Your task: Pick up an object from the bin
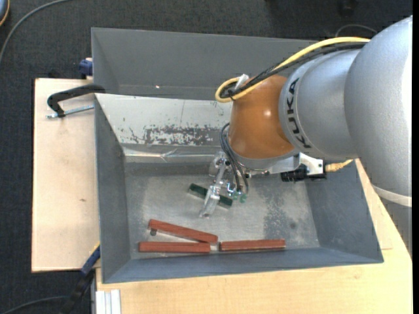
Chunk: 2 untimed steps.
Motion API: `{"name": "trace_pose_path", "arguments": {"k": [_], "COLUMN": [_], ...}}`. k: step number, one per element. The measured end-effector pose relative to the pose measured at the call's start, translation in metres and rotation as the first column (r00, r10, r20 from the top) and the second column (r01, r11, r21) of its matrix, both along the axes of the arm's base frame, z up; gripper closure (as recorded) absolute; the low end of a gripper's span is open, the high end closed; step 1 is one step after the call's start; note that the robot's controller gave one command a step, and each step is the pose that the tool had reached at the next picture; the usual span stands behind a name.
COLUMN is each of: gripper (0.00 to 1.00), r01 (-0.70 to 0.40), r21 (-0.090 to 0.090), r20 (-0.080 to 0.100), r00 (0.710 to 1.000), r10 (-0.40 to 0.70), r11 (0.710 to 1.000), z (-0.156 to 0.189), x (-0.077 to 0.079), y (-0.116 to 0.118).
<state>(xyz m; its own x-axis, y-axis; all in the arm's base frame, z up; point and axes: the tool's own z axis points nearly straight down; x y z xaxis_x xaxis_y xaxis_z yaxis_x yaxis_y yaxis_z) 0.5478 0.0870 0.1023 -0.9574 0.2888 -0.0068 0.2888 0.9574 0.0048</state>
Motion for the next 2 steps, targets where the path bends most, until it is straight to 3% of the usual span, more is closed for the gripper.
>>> {"name": "trace_pose_path", "arguments": {"k": [1, 2], "gripper": [0.0, 0.0], "r01": [0.049, 0.105], "r21": [0.001, -0.002], "r20": [-0.001, -0.013], "r00": [0.999, 0.994], "r10": [-0.049, -0.105], "r11": [0.999, 0.994], "z": [0.017, -0.035], "x": [0.007, 0.008], "y": [0.009, 0.004]}}
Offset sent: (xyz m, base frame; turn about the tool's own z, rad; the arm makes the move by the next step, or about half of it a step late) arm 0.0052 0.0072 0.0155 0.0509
